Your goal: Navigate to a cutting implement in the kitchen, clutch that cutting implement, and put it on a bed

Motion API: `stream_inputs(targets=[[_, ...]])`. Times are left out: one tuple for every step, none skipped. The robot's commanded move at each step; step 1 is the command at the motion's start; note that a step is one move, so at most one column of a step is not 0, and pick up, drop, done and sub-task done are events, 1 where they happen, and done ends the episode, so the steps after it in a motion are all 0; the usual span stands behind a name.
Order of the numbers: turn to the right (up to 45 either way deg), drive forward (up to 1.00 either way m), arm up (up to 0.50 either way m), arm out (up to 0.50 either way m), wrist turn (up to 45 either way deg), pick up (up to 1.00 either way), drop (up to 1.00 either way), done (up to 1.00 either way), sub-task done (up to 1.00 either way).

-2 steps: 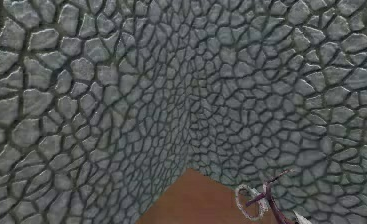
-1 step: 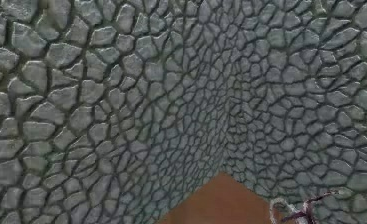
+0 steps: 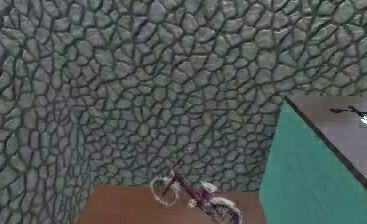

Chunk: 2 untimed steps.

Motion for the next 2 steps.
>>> stream_inputs(targets=[[27.0, 0.0, 0.0, 0.0, 0.0, 0.0, 0.0, 0.0, 0.0], [0.0, 0.7, 0.0, 0.0, 0.0, 0.0, 0.0, 0.0, 0.0]])
